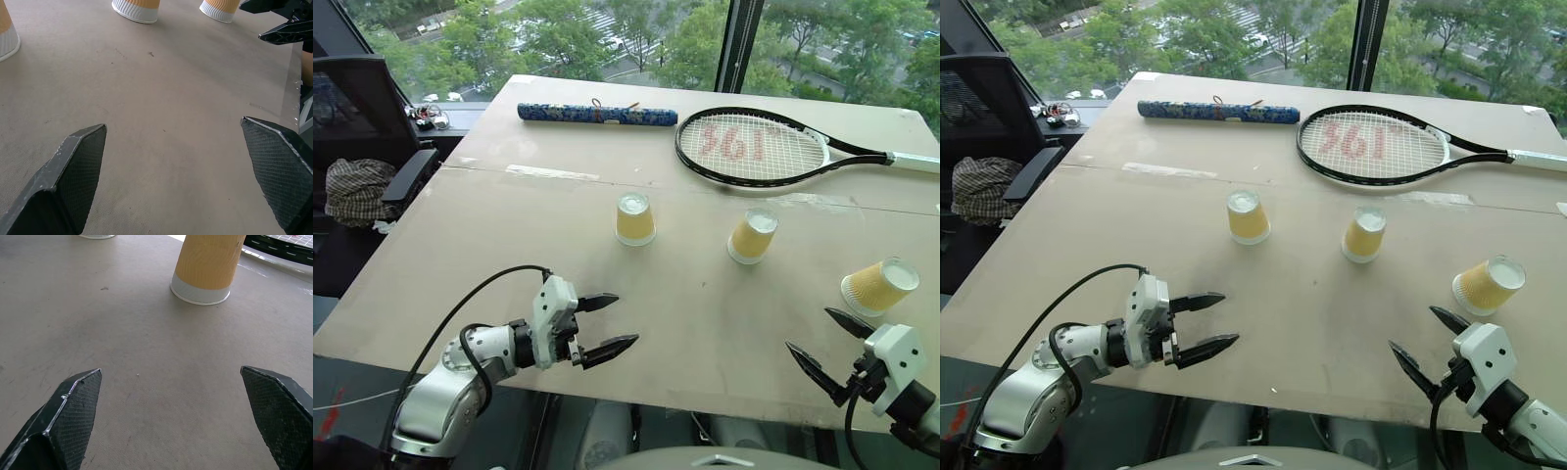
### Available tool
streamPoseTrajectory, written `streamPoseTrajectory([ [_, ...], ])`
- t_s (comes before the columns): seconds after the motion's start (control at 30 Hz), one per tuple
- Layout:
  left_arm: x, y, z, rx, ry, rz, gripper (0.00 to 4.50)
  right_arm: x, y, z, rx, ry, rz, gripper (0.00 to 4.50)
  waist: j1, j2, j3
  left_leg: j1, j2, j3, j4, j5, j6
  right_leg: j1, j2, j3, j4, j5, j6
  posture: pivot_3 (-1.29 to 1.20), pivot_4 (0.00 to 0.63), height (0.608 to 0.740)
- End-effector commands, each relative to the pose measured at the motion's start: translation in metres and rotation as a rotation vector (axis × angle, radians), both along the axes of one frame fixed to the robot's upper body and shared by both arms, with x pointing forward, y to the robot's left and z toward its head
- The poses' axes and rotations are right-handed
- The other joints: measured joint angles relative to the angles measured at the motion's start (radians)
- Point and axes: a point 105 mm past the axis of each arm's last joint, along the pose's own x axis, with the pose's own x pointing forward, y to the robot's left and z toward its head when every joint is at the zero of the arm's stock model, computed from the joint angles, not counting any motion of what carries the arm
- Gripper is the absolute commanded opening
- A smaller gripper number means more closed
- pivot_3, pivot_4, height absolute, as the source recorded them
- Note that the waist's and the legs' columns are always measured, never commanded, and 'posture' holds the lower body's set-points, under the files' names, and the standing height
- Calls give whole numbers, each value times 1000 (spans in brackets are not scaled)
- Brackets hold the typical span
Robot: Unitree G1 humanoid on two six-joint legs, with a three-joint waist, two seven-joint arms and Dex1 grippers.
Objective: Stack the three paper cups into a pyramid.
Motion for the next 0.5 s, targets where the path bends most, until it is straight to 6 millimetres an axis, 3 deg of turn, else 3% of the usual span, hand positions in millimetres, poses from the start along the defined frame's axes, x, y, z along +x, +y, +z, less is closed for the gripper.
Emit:
streamPoseTrajectory([
  [0.03,3,-4,21,-26,-67,-31,4500,13,7,14,9,-101,-11,4489,0,0,0,0,0,0,0,0,0,0,0,0,0,0,0,0,150,740],
  [0.27,8,-12,43,-96,-163,-74,4500,61,34,36,59,-194,-35,4489,-7,0,0,1,0,1,0,0,0,0,2,1,0,1,-2,0,150,740],
  [0.5,1,-2,43,-88,-184,-68,4500,121,38,50,108,-193,-197,4489,-7,0,0,0,-1,1,-1,0,0,-1,6,1,0,1,-2,0,150,740],
])
